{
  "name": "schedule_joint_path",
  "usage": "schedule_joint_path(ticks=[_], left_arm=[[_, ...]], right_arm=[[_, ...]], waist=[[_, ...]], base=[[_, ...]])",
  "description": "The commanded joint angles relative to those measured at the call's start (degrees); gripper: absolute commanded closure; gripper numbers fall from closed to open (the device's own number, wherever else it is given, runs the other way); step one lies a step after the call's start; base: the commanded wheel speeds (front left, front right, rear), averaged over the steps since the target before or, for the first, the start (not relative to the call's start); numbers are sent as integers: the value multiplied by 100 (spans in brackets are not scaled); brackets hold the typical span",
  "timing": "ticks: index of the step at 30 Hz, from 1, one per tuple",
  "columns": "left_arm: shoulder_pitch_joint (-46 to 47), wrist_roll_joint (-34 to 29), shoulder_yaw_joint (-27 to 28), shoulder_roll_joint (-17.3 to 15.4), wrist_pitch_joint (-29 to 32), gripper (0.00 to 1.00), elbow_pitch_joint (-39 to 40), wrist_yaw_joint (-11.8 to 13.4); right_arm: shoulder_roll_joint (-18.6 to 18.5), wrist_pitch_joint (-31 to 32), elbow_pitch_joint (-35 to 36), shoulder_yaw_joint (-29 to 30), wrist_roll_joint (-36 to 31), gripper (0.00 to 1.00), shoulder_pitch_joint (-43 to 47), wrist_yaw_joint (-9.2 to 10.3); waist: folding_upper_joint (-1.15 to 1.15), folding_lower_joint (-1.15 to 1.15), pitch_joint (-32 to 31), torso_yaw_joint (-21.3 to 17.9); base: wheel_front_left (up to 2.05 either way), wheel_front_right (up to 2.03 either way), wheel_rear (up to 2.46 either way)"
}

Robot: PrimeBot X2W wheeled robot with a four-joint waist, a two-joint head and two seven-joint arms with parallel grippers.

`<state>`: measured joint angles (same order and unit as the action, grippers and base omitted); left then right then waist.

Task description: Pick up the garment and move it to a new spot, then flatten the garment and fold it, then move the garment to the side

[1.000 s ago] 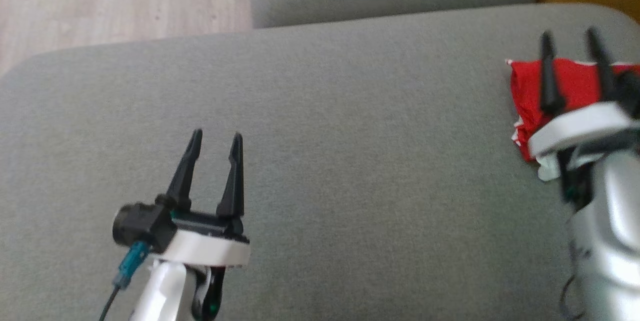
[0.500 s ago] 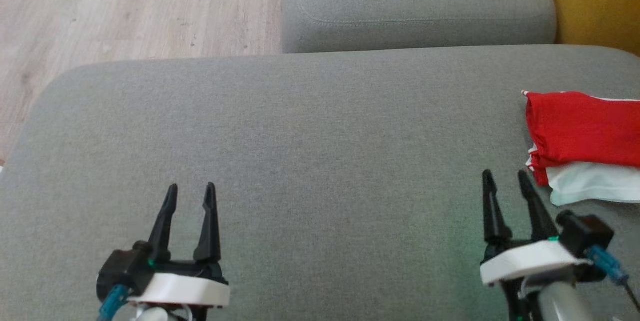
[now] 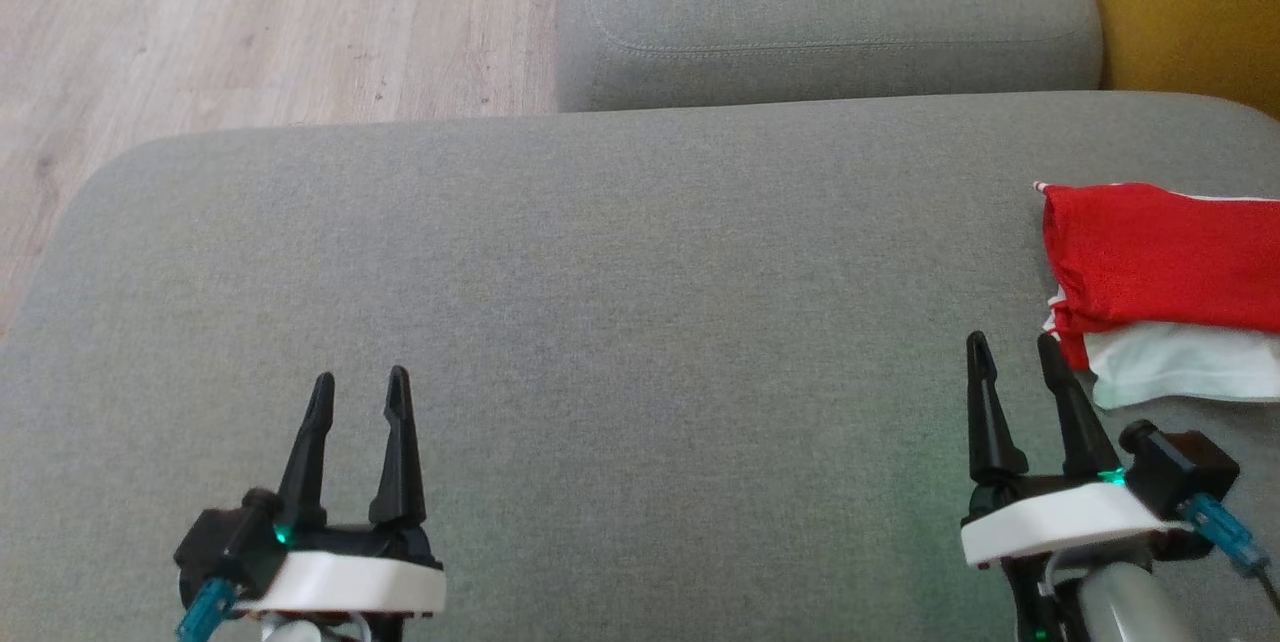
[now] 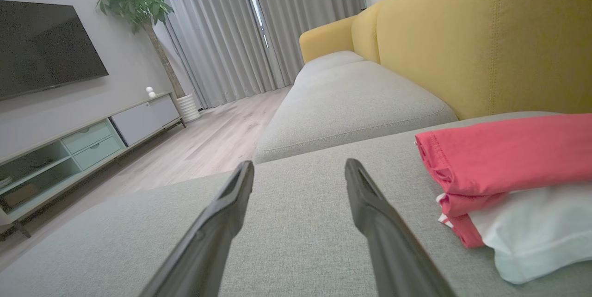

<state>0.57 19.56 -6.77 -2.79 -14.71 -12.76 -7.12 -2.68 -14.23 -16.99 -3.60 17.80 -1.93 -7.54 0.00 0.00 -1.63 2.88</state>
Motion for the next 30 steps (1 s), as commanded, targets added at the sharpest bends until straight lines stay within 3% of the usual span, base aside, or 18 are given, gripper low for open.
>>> schedule_joint_path(ticks=[1,12,13,18,30], left_arm=[[137,26,224,-10,-29,0,180,-27],[150,281,296,-10,-29,0,238,-12],[1,256,113,1,0,100,31,7],[-132,308,110,4,24,100,-324,6],[-64,987,221,-3,222,100,-308,2]], right_arm=[[-21,-75,240,-131,-1,0,-175,5],[-21,-76,315,-173,6,0,-144,5],[0,-14,94,-10,1,100,15,0],[5,5,-246,-6,55,100,165,0],[-22,181,-193,62,799,100,109,1]], waist=[[0,0,2,-5],[0,0,-8,-22],[0,0,-8,-22],[0,0,-7,-26],[0,0,11,-51]], base=[[0,0,0],[0,0,0],[0,0,0],[0,0,0],[0,0,0]])
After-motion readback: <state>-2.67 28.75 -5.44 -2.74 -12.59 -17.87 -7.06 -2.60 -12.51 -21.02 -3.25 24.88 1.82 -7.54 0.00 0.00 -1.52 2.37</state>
